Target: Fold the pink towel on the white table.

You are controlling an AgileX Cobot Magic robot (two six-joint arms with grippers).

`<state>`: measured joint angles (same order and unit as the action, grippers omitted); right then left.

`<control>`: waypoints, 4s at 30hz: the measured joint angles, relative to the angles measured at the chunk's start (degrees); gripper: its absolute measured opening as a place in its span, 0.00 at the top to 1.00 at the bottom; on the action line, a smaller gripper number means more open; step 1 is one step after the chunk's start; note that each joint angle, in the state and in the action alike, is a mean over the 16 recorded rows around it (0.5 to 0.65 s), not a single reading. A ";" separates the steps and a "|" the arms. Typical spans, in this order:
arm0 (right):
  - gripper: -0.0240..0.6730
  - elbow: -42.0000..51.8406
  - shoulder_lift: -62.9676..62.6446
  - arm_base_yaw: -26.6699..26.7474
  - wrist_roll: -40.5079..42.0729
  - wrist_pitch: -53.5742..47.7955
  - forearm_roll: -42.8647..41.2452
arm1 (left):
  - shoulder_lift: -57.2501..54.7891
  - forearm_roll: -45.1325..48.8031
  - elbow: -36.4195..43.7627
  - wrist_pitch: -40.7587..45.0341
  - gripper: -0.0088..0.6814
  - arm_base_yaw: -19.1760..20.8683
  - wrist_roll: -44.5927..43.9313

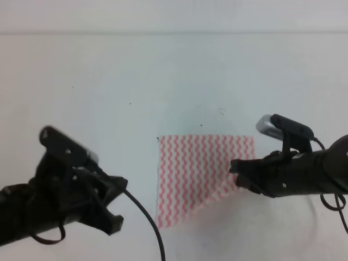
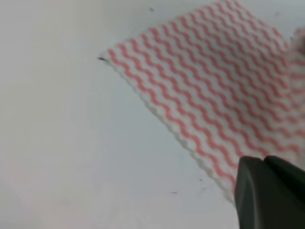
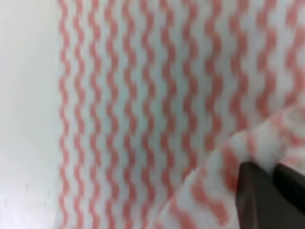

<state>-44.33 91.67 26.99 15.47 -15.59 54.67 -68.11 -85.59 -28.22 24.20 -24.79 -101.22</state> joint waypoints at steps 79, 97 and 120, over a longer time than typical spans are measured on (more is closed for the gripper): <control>0.99 -0.99 -0.01 -0.01 2.68 4.05 -0.03 | -23.35 -12.92 -7.79 16.00 0.36 0.02 -46.01; 0.99 -1.01 -0.01 -0.01 2.59 4.41 0.65 | -24.49 -10.45 -8.17 8.18 0.36 -5.65 -45.91; 0.99 -1.03 -0.13 -0.02 2.79 3.34 0.92 | -30.36 -12.19 -8.35 1.75 0.41 -6.92 -51.00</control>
<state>-45.37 91.54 26.97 18.26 -12.26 55.59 -98.47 -97.78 -36.57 25.96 -31.72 -152.22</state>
